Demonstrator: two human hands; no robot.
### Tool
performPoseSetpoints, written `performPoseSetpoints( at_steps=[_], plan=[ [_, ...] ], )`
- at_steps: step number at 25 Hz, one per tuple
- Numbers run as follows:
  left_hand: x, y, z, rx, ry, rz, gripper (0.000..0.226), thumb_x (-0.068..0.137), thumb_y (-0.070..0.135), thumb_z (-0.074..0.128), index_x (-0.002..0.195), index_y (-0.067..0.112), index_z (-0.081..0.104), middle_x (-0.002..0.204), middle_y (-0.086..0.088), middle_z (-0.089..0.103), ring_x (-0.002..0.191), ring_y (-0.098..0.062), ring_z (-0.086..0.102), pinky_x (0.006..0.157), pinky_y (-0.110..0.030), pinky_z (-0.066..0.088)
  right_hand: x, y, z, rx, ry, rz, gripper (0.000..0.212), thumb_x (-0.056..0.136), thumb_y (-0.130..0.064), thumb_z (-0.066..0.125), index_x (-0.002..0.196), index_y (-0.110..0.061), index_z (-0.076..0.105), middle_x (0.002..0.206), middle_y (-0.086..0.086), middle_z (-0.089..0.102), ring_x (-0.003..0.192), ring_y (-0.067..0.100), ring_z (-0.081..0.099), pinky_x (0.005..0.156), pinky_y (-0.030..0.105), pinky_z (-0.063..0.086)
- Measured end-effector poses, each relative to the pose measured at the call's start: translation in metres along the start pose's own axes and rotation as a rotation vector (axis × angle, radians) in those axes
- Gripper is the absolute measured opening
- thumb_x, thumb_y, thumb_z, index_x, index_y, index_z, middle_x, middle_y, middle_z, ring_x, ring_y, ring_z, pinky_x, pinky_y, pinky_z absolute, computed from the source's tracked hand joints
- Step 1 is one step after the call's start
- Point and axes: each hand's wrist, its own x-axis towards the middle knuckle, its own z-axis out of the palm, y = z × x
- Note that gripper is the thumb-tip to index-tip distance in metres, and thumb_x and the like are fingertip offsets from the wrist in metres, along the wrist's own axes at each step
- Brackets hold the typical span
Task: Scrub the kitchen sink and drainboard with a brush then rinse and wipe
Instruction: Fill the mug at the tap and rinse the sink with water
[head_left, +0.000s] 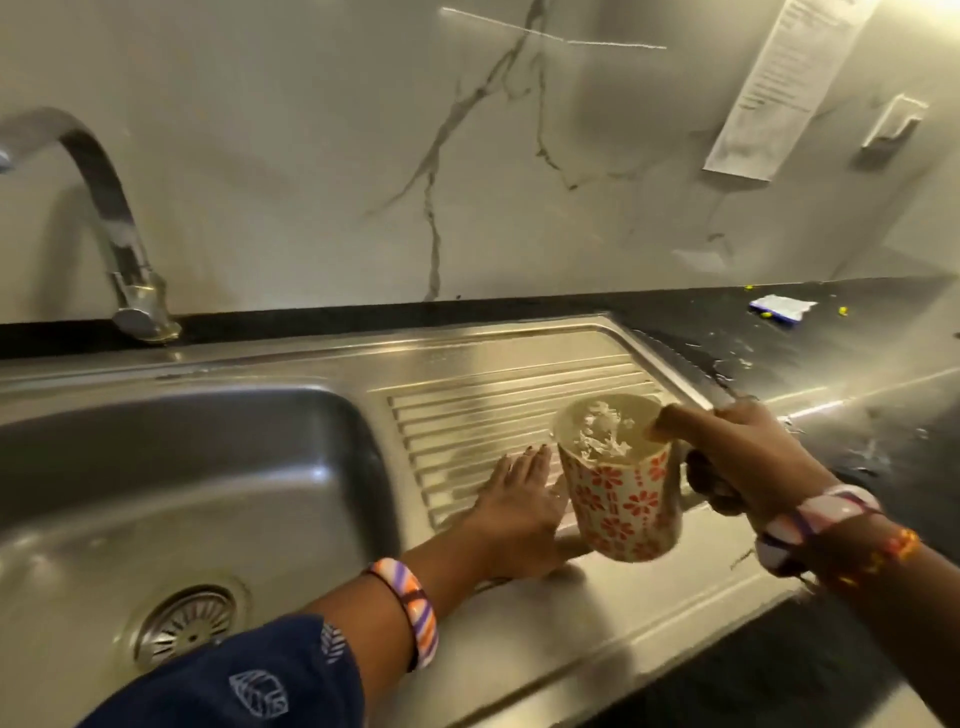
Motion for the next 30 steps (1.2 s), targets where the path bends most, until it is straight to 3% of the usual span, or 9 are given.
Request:
performPoseSetpoints(
  at_steps=[3, 9, 16, 18, 21, 22, 26, 30],
  plan=[
    [0.035, 0.037, 0.016, 0.075, -0.055, -0.003, 0.086, 0.090, 0.064, 0.029, 0.150, 0.012, -0.003, 0.155, -0.017, -0.013, 0.143, -0.029, -0.015, 0.116, -0.045, -0.010, 0.004, 0.033, -0.044, -0.052, -0.023, 0.076, 0.027, 0.084, -0.021, 0.061, 0.070, 0.001, 0.066, 0.045, 0.003, 0.039, 0.038, 0.011, 0.030, 0.041, 0.019, 0.022],
    [0.103, 0.095, 0.027, 0.176, -0.113, 0.110, 0.075, 0.094, 0.053, 0.036, 0.151, 0.020, 0.000, 0.152, -0.016, -0.026, 0.140, -0.029, -0.026, 0.113, -0.051, -0.016, 0.033, 0.078, -0.113, -0.126, -0.025, 0.118, 0.029, 0.085, -0.018, 0.062, 0.074, 0.008, 0.068, 0.036, -0.001, 0.041, 0.033, 0.008, 0.031, 0.033, 0.015, 0.026],
    [0.179, 0.137, 0.036, 0.139, -0.100, 0.075, 0.074, 0.094, 0.056, 0.026, 0.149, 0.023, -0.009, 0.156, -0.002, -0.020, 0.141, -0.021, -0.024, 0.113, -0.048, -0.018, 0.084, 0.093, -0.171, -0.169, -0.050, 0.151, 0.035, 0.085, -0.019, 0.062, 0.080, 0.015, 0.066, 0.057, 0.016, 0.052, 0.047, 0.017, 0.037, 0.048, 0.023, 0.030],
    [0.196, 0.143, 0.038, 0.153, -0.110, 0.028, 0.074, 0.094, 0.053, 0.030, 0.150, 0.021, -0.007, 0.156, -0.004, -0.019, 0.142, -0.023, -0.022, 0.114, -0.051, -0.013, 0.101, 0.094, -0.183, -0.193, -0.049, 0.175, 0.034, 0.085, -0.020, 0.062, 0.078, 0.013, 0.067, 0.047, 0.010, 0.051, 0.041, 0.013, 0.037, 0.041, 0.020, 0.031],
    [0.216, 0.153, 0.036, 0.207, -0.071, -0.043, 0.081, 0.085, 0.039, 0.055, 0.149, 0.013, 0.012, 0.156, -0.014, -0.005, 0.143, -0.032, -0.011, 0.114, -0.056, -0.007, 0.127, 0.090, -0.194, -0.216, -0.060, 0.192, 0.032, 0.086, -0.020, 0.061, 0.067, 0.005, 0.066, 0.036, 0.000, 0.049, 0.037, 0.011, 0.039, 0.036, 0.016, 0.032],
    [0.223, 0.154, 0.034, 0.183, -0.048, -0.085, 0.079, 0.085, 0.037, 0.055, 0.148, 0.011, 0.014, 0.155, -0.017, -0.002, 0.143, -0.034, -0.009, 0.114, -0.054, -0.007, 0.135, 0.088, -0.197, -0.223, -0.067, 0.196, 0.032, 0.087, -0.021, 0.061, 0.065, 0.002, 0.065, 0.034, -0.001, 0.048, 0.034, 0.010, 0.040, 0.035, 0.016, 0.032],
    [0.244, 0.148, 0.022, 0.132, -0.048, -0.215, 0.073, 0.096, 0.037, 0.036, 0.148, 0.007, -0.005, 0.153, -0.019, -0.018, 0.140, -0.035, -0.022, 0.112, -0.049, -0.014, 0.174, 0.074, -0.197, -0.268, -0.088, 0.196, 0.036, 0.088, -0.026, 0.059, 0.069, 0.004, 0.065, 0.027, -0.004, 0.040, 0.022, 0.003, 0.033, 0.027, 0.013, 0.026],
    [0.263, 0.123, 0.015, 0.066, 0.009, -0.303, 0.063, 0.100, 0.036, 0.019, 0.147, 0.004, -0.009, 0.154, -0.016, -0.018, 0.141, -0.030, -0.020, 0.112, -0.042, -0.016, 0.214, 0.058, -0.189, -0.294, -0.073, 0.193, 0.038, 0.085, -0.028, 0.063, 0.060, 0.000, 0.062, 0.030, -0.003, 0.040, 0.039, 0.014, 0.035, 0.043, 0.023, 0.027]
  ],
)
